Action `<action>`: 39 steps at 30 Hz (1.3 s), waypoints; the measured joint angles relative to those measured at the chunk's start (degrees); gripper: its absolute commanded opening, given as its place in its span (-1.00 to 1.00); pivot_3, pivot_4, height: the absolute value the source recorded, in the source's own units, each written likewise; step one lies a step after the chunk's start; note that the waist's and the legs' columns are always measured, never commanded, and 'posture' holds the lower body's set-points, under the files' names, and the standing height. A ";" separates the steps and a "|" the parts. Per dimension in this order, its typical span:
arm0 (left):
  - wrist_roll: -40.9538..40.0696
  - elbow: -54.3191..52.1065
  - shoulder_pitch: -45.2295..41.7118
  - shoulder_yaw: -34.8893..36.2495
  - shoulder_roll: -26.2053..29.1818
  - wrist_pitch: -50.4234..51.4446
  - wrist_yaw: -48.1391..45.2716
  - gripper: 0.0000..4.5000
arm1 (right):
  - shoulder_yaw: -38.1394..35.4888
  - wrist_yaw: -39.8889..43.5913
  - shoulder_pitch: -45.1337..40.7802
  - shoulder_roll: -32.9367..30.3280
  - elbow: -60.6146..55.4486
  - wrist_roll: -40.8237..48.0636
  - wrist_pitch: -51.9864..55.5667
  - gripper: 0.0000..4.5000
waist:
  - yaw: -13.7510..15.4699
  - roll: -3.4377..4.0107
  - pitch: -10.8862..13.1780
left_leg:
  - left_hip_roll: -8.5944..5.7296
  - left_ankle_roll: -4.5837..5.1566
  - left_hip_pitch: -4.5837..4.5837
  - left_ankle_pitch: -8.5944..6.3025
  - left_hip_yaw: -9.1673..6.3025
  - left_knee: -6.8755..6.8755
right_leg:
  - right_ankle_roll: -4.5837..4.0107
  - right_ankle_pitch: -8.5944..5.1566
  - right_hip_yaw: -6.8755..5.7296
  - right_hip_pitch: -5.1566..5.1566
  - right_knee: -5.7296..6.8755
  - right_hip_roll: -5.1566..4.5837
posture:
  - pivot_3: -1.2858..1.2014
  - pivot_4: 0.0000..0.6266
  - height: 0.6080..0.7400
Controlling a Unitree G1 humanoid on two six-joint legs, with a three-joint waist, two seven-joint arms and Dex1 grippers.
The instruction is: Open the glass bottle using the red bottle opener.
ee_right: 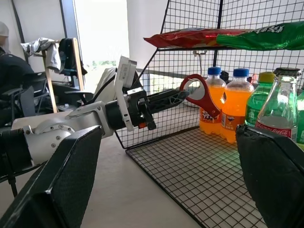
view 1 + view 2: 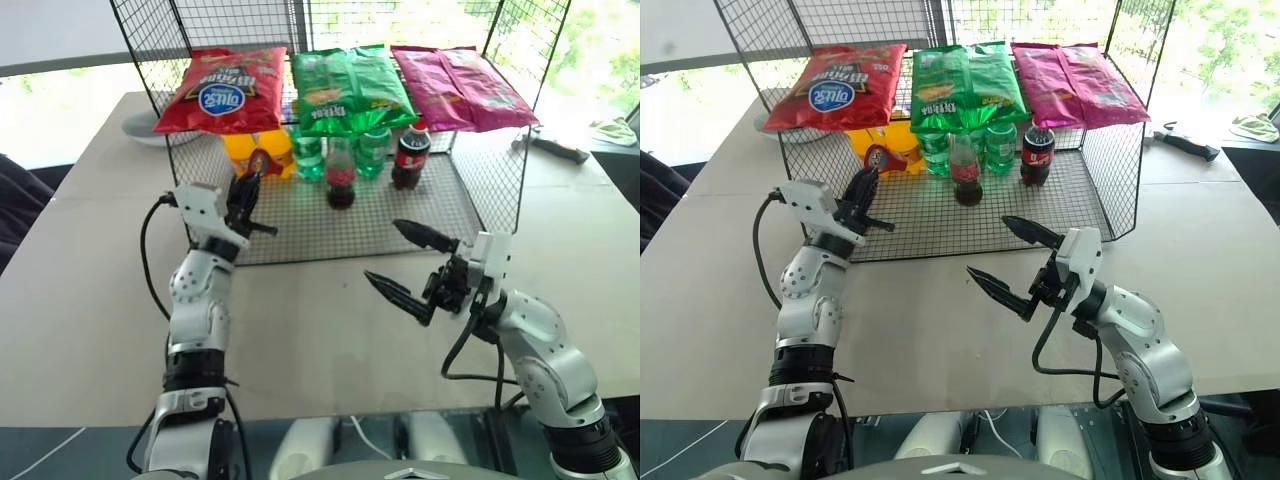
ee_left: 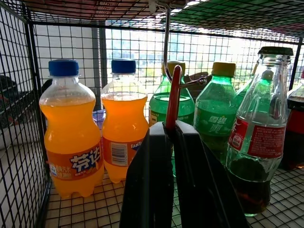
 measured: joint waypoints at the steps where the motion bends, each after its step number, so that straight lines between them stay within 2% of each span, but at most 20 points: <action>1: -1.05 -0.77 0.02 0.02 -0.27 0.54 -0.27 -0.95 | 0.01 0.05 0.00 0.03 0.00 0.00 -0.02 1.00 | 0.00 0.00 0.00 | 0.00 0.00 0.00 0.00 0.00 0.01 | 0.00 0.00 0.00 0.00 0.00 -0.07 | 0.03 -0.52 1.00; 13: -12.78 -7.40 0.26 0.65 -1.85 8.41 -3.61 -0.95 | 0.00 0.30 -0.01 0.28 0.17 -0.24 -1.10 1.00 | -0.07 -0.01 -0.01 | 0.00 0.00 0.00 0.00 0.00 0.02 | 0.00 0.00 0.00 0.00 0.02 0.11 | 0.03 -0.52 1.00; 27: -19.48 -9.45 1.94 1.25 -2.06 15.50 -7.21 -0.95 | -0.09 -0.37 0.02 0.59 2.15 -1.98 -2.80 1.00 | -0.08 -0.01 -0.01 | 0.01 0.00 0.00 0.00 0.01 0.05 | 0.00 0.00 0.01 0.00 0.04 0.16 | 0.03 -0.52 1.00; 31: -23.42 -10.88 3.69 1.06 -2.01 20.67 -9.42 -0.95 | -0.10 -1.74 -0.17 0.35 3.07 -4.14 -2.75 1.00 | -0.11 -0.01 -0.01 | 0.01 0.00 0.00 0.00 0.02 0.05 | 0.00 0.00 0.03 0.00 0.04 0.15 | 0.03 -0.52 1.00; 34: -26.77 -13.09 5.63 -0.53 -0.38 26.68 -12.91 -0.95 | -0.12 -3.63 -1.35 -0.47 4.30 -5.39 -0.03 1.00 | -0.20 0.00 -0.01 | 0.01 0.00 0.01 0.00 0.02 0.05 | 0.00 0.00 0.04 0.00 0.07 0.16 | 0.03 -0.52 1.00; 39: -30.24 -15.79 7.14 -5.54 2.93 36.30 -20.29 -0.95 | -0.03 -7.79 -2.97 -3.22 4.07 -6.14 11.67 1.00 | -0.12 0.00 -0.01 | 0.02 0.00 0.01 0.01 0.01 0.05 | -0.01 0.00 0.04 0.00 0.08 0.17 | 0.03 -0.52 1.00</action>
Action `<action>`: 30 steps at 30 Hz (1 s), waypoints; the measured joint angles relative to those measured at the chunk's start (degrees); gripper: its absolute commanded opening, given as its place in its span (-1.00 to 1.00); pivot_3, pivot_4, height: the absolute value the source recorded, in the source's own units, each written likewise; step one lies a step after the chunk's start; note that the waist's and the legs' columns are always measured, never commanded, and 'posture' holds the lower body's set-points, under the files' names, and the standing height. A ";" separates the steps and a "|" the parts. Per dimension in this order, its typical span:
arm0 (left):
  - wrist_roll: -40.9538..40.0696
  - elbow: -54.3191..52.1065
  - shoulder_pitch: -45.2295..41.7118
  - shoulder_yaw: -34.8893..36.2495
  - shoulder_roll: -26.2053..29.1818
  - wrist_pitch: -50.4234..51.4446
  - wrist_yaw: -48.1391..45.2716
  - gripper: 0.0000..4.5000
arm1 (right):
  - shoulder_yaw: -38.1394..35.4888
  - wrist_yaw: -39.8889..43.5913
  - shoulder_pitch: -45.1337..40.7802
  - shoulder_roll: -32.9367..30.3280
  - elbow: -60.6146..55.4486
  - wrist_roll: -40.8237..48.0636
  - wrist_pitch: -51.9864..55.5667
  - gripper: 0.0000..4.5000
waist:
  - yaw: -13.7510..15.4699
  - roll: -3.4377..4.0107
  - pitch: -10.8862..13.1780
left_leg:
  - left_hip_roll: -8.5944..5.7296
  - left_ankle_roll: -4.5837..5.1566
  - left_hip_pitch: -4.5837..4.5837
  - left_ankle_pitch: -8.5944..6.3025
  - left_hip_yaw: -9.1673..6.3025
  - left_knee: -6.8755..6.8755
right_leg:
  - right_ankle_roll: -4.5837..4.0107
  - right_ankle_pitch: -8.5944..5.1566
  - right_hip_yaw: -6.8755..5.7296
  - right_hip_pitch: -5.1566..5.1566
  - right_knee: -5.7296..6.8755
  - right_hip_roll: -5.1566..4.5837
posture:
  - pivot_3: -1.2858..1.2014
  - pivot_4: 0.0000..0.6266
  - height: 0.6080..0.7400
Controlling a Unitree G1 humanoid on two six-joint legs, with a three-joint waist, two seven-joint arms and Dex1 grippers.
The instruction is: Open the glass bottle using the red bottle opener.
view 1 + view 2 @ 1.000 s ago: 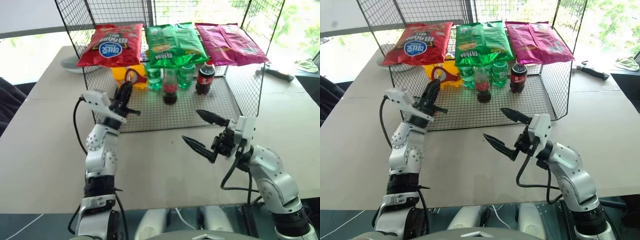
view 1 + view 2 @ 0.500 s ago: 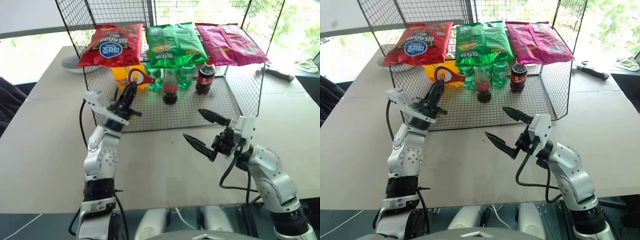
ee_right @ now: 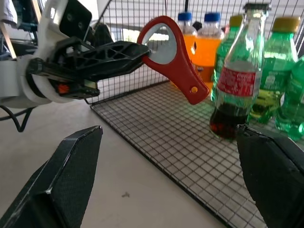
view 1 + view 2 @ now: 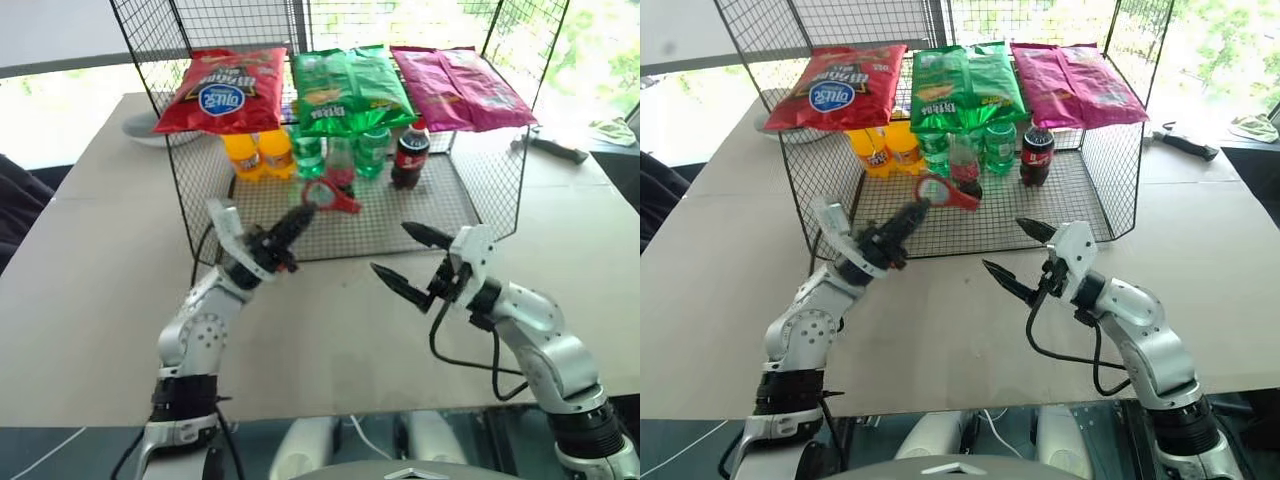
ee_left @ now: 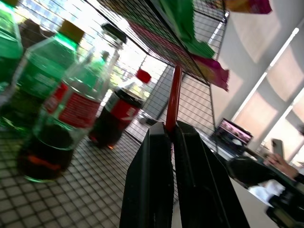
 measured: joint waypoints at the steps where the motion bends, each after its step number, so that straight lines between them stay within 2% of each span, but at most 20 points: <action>1: -0.75 -0.48 0.00 -0.89 0.61 1.68 -1.06 -0.95 | -0.02 -1.48 0.01 0.04 -0.05 0.22 2.77 1.00 | -0.04 0.00 0.00 | 0.01 0.00 0.00 0.00 0.00 0.00 | 0.00 0.00 0.01 -0.01 0.00 -0.01 | 0.03 -0.52 1.00; 6: -1.93 -1.51 0.62 -3.75 3.31 7.81 -6.07 -0.95 | -0.12 -0.34 -2.70 -3.56 -1.02 6.12 15.47 1.00 | -0.52 0.01 0.01 | 0.00 0.01 0.00 0.00 0.05 0.00 | 0.00 0.00 0.08 -0.02 -0.01 -0.03 | 0.03 -0.52 1.00; 11: -0.98 -1.51 0.83 -5.71 5.03 9.75 -9.21 -0.95 | -2.83 1.60 -3.66 -3.23 -3.75 16.77 23.36 1.00 | -0.90 0.02 0.01 | 0.03 0.01 -0.02 -0.01 0.03 -0.05 | -0.01 0.00 0.07 -0.02 -0.03 -0.22 | 0.03 -0.52 1.00; 15: -0.62 -1.51 1.28 -5.69 5.29 10.15 -9.86 -0.95 | -3.62 4.43 -3.81 -7.07 -6.10 21.44 27.18 1.00 | -0.95 0.01 0.01 | -0.01 0.03 -0.03 -0.01 0.02 -0.04 | -0.01 0.00 0.04 -0.02 -0.08 -0.28 | 0.03 -0.52 1.00; 21: -0.11 -1.51 1.50 -5.70 5.45 10.29 -10.94 -0.95 | -3.29 5.51 -4.85 -8.91 -7.04 24.55 30.87 1.00 | -1.08 0.01 0.01 | 0.01 0.02 -0.03 -0.01 0.02 -0.04 | 0.00 0.00 0.04 -0.02 -0.06 -0.27 | 0.03 -0.52 1.00; 30: 0.66 -1.51 1.50 -6.55 4.89 10.25 -12.05 -0.95 | -0.37 5.56 -5.35 -9.80 -7.21 23.79 31.11 1.00 | -1.06 0.01 0.01 | 0.00 0.02 -0.07 -0.01 0.01 -0.04 | 0.00 0.00 0.03 -0.03 -0.08 -0.29 | 0.03 -0.52 1.00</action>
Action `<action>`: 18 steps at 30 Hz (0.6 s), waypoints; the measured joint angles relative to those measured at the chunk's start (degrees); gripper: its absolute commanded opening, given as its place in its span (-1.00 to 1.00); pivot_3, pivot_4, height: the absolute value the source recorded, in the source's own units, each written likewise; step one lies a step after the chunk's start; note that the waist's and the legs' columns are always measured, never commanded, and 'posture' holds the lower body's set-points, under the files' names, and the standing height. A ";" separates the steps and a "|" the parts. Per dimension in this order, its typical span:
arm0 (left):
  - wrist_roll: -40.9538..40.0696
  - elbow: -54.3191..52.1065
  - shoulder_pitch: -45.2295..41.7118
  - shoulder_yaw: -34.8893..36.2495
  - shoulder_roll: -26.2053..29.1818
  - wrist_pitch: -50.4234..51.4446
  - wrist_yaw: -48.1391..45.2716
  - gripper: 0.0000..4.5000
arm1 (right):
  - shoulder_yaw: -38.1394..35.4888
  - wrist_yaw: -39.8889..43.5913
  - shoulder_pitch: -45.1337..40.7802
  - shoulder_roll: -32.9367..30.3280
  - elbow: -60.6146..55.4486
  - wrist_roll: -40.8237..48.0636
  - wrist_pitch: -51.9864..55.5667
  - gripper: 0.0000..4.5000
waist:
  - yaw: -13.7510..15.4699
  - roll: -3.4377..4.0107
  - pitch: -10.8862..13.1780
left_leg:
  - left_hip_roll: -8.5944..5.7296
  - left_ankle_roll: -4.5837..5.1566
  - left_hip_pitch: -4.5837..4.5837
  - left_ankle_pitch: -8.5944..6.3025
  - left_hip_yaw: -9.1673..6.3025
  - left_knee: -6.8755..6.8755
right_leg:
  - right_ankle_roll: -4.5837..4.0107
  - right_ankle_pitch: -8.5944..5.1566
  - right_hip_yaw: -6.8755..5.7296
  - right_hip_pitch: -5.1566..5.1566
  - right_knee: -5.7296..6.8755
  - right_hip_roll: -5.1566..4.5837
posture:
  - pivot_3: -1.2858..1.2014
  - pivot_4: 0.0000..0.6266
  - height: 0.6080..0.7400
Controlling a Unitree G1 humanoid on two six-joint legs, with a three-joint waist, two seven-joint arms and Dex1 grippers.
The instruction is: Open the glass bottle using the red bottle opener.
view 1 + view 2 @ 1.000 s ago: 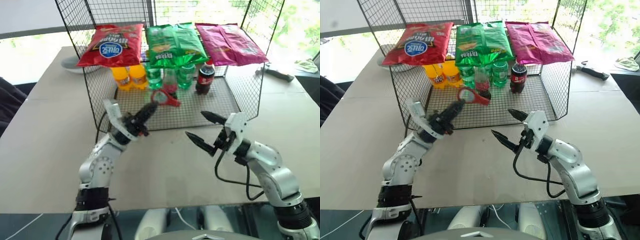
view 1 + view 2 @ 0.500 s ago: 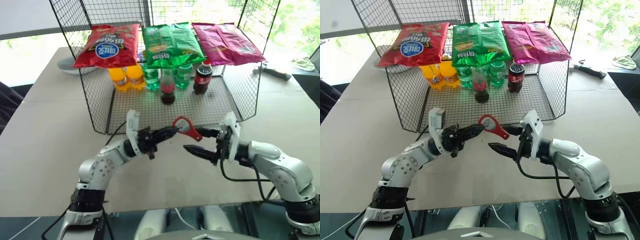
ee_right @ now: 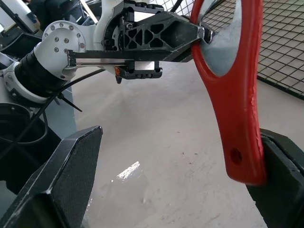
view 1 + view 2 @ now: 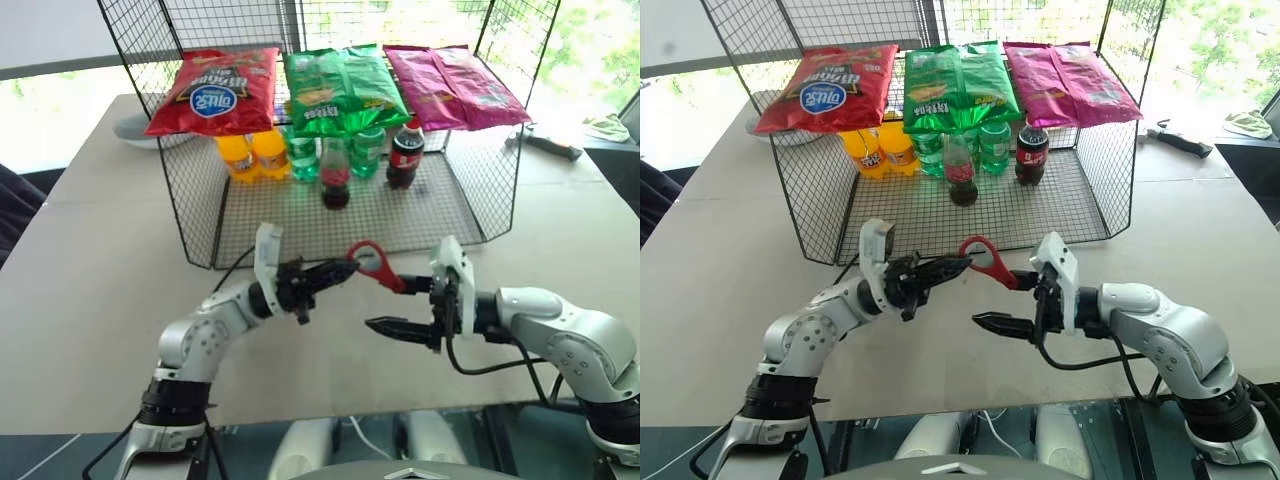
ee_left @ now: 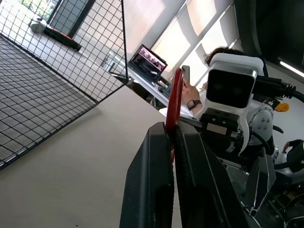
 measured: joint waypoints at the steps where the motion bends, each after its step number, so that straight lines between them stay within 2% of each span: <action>1: 0.08 0.00 -0.01 -0.19 -0.02 -0.03 -0.04 -1.00 | 0.02 0.02 -0.03 -0.01 0.00 0.03 0.00 0.78 | 0.00 0.00 0.00 | 0.00 0.00 0.00 0.00 0.00 0.00 | 0.00 0.00 0.00 0.00 0.00 0.00 | 0.03 -0.52 1.00; 3: 0.35 0.00 -0.01 -0.42 -0.10 -0.06 -0.42 -1.00 | 0.03 0.04 -0.02 -0.30 0.01 0.04 0.06 0.51 | 0.00 0.00 0.00 | 0.00 0.00 -0.01 0.00 0.00 0.00 | 0.00 0.00 0.00 0.00 0.00 0.00 | 0.03 -0.52 1.00; 9: 0.46 0.00 -0.15 -0.58 -0.25 -0.33 -2.11 -1.00 | -0.03 -0.03 -0.02 -0.99 0.34 -0.23 0.10 -0.83 | 0.00 0.00 0.00 | 0.00 0.00 -0.02 0.00 0.00 0.00 | 0.00 0.00 -0.01 0.00 0.00 0.00 | 0.03 -0.52 1.00; 10: 0.43 -0.11 -0.15 -0.78 -0.28 -0.36 -2.51 -1.00 | -0.15 -0.06 -0.01 -1.30 0.59 -0.64 0.07 -0.97 | 0.02 0.00 0.00 | -0.01 0.00 -0.03 0.00 0.00 0.00 | 0.00 0.00 -0.01 0.00 0.00 -0.01 | 0.03 -0.52 1.00; 18: 1.49 -0.09 -0.17 -1.13 -0.65 -0.44 -2.53 -1.00 | 0.34 0.82 -0.05 -2.28 0.67 -1.92 -0.36 -0.97 | -0.01 -0.02 -0.01 | -0.01 0.00 -0.40 0.01 -0.03 0.08 | 0.01 0.01 -0.04 -0.38 0.02 0.00 | 0.03 -0.52 1.00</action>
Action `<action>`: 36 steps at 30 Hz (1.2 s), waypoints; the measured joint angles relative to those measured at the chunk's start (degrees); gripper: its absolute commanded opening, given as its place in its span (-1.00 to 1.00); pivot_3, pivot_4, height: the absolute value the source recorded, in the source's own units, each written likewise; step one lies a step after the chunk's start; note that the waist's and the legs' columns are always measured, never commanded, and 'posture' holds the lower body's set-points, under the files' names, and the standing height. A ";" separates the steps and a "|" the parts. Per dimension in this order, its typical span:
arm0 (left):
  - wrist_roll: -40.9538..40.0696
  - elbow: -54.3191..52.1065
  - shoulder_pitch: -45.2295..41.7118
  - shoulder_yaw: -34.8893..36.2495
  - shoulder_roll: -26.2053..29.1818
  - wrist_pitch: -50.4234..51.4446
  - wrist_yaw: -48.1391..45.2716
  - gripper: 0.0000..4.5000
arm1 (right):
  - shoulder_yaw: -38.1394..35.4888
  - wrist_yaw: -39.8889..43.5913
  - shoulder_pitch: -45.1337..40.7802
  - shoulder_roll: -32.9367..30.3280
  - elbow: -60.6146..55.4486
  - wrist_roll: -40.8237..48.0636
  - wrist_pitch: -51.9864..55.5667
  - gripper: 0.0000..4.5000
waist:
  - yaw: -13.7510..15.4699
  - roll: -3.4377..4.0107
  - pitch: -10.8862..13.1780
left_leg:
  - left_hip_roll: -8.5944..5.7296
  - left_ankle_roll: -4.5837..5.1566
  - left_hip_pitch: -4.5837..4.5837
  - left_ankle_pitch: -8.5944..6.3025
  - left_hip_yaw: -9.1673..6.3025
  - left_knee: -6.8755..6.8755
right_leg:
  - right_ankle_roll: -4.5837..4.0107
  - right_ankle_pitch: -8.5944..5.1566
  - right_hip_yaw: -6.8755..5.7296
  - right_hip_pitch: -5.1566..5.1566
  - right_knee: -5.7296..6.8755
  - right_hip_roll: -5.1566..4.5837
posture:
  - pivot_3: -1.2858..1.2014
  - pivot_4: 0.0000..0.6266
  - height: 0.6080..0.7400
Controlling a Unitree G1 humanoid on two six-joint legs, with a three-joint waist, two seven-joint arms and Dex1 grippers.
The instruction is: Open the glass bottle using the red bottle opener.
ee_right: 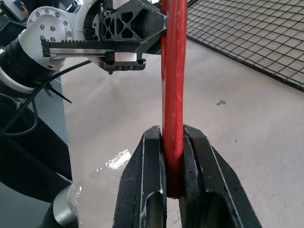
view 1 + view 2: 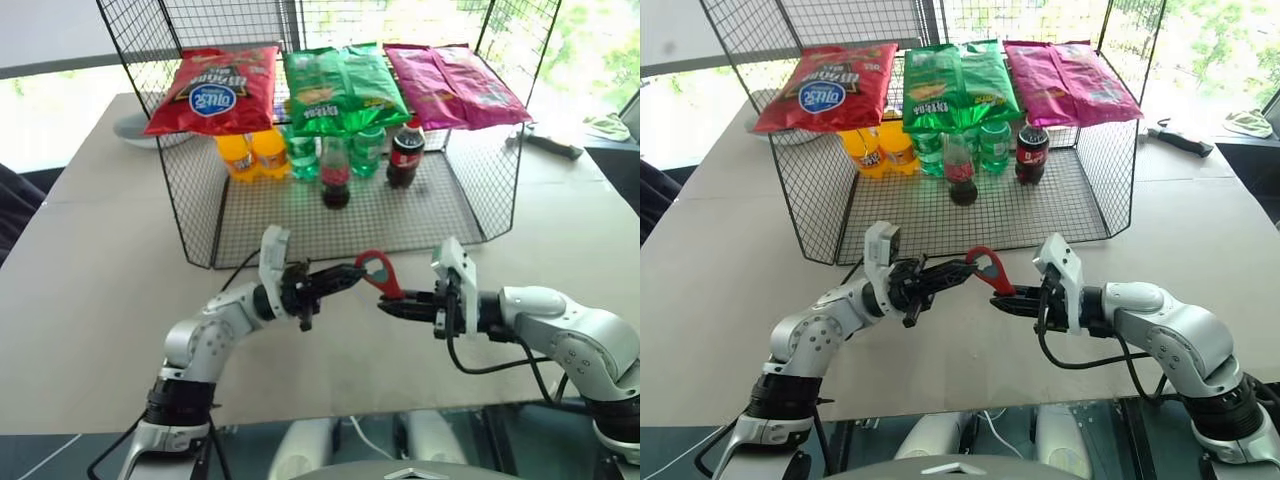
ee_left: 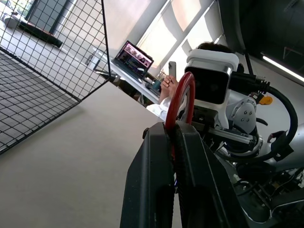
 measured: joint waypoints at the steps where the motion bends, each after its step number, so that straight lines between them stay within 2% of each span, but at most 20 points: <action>1: 0.06 0.00 0.00 0.01 -0.13 0.00 0.10 -1.00 | 0.05 0.01 0.02 0.01 0.00 -0.39 -0.19 -0.97 | 0.00 0.00 0.00 | 0.00 0.00 -0.02 0.00 0.00 0.00 | 0.00 0.00 0.00 -0.03 0.00 -0.01 | 0.03 -0.52 1.00; 2: 0.09 0.01 0.00 0.02 -0.27 0.00 0.26 -1.00 | 0.06 0.01 0.03 0.02 0.00 -0.68 -0.29 -0.97 | 0.01 0.00 0.00 | -0.01 0.00 -0.04 0.00 0.00 0.00 | 0.00 0.00 0.00 -0.04 0.00 -0.01 | 0.03 -0.52 1.00; 3: 0.12 0.02 0.00 0.05 -0.43 -0.01 0.42 -0.85 | 0.06 0.01 0.06 0.08 0.02 -0.97 -0.42 -0.99 | 0.01 0.00 0.00 | -0.01 0.00 -0.06 0.00 0.00 0.00 | 0.00 0.00 0.00 -0.04 0.00 -0.01 | 0.03 -0.52 1.00; 5: 0.56 0.12 -0.07 0.40 -0.96 -0.27 1.52 -0.49 | 0.06 -0.02 0.37 0.70 0.02 -1.71 -1.18 -1.00 | 0.02 0.00 0.00 | 0.00 0.00 -0.06 0.00 0.00 0.00 | 0.00 0.00 0.00 -0.04 0.00 -0.01 | 0.03 -0.52 1.00; 7: 0.60 0.32 -0.21 0.54 -1.41 -0.47 2.07 -0.20 | 0.26 -0.04 0.68 1.18 0.02 -1.97 -1.54 -1.00 | 0.04 -0.01 0.00 | 0.00 0.00 -0.06 0.00 0.00 0.01 | 0.00 0.00 0.00 -0.05 0.01 -0.01 | 0.03 -0.52 1.00; 8: 0.60 0.53 -0.47 0.91 -1.90 -0.95 2.69 0.05 | 0.46 -0.58 1.30 1.76 0.05 -3.31 -2.60 -1.00 | 0.07 -0.01 0.00 | 0.00 0.00 -0.06 0.00 0.00 0.02 | 0.00 0.00 0.00 -0.05 0.02 -0.01 | 0.03 -0.52 1.00; 9: 0.63 0.73 -0.69 1.10 -1.90 -1.14 2.91 0.17 | 0.47 -1.11 1.50 1.84 0.11 -4.02 -3.05 -1.00 | 0.06 -0.01 0.00 | -0.01 0.00 -0.06 0.00 0.02 0.03 | 0.00 0.00 0.01 -0.05 0.03 -0.01 | 0.03 -0.52 1.00; 12: 1.28 0.89 -0.89 2.37 -1.86 -2.31 3.40 0.73 | -0.30 -3.72 2.82 3.48 0.52 -6.11 -5.09 -1.00 | 0.04 -0.02 -0.02 | -0.01 -0.01 -0.05 0.00 0.01 0.04 | 0.00 0.00 0.01 -0.07 0.04 0.00 | 0.03 -0.52 1.00; 14: 1.88 0.89 -0.89 3.17 -1.94 -3.68 4.20 0.96 | -1.73 -5.79 4.08 4.75 1.80 -8.19 -7.57 -1.00 | 0.09 -0.02 -0.02 | -0.02 -0.01 -0.06 0.00 0.02 0.04 | 0.00 0.00 0.02 -0.07 0.05 -0.01 | 0.03 -0.52 1.00; 18: 4.10 1.40 -1.39 5.43 -2.79 -8.09 5.93 0.96 | -5.05 -9.16 5.38 5.52 3.74 -11.97 -11.47 -1.00 | 0.23 -0.02 -0.02 | -0.03 -0.01 -0.05 0.01 0.03 0.05 | 0.00 0.01 0.02 -0.08 0.06 -0.02 | 0.03 -0.52 1.00; 23: 12.45 8.69 -7.40 7.34 -6.43 -21.43 10.83 0.96 | -8.55 -13.04 6.02 8.59 5.70 -16.23 -17.40 -1.00 | 0.76 -0.04 -0.03 | -0.04 -0.04 -0.04 0.03 0.04 0.06 | 0.00 0.01 0.00 -0.06 0.13 0.03 | 0.03 -0.52 1.00; 31: 30.98 31.94 -22.47 5.35 -9.05 -44.16 20.02 0.96 | -8.69 -16.84 3.54 11.65 6.67 -23.63 -25.34 -1.00 | 1.18 -0.07 -0.04 | -0.09 -0.03 -0.10 0.03 0.06 0.09 | 0.02 0.02 0.02 -0.11 0.13 0.25 | 0.03 -0.52 1.00; 34: 35.66 44.73 -29.68 5.24 -10.16 -50.44 25.26 0.96 | -7.10 -18.10 2.31 13.61 6.63 -26.38 -27.65 -1.00 | 1.11 -0.07 -0.04 | -0.10 -0.03 -0.17 0.04 0.06 0.14 | 0.02 0.02 0.00 -0.18 0.18 0.28 | 0.03 -0.52 1.00; 36: 36.93 48.84 -32.26 5.22 -10.69 -52.80 26.70 0.96 | -6.67 -18.63 2.01 14.05 6.45 -27.09 -28.06 -1.00 | 1.06 -0.07 -0.04 | -0.11 -0.03 -0.18 0.04 0.07 0.14 | 0.02 0.02 0.01 -0.18 0.18 0.27 | 0.03 -0.52 1.00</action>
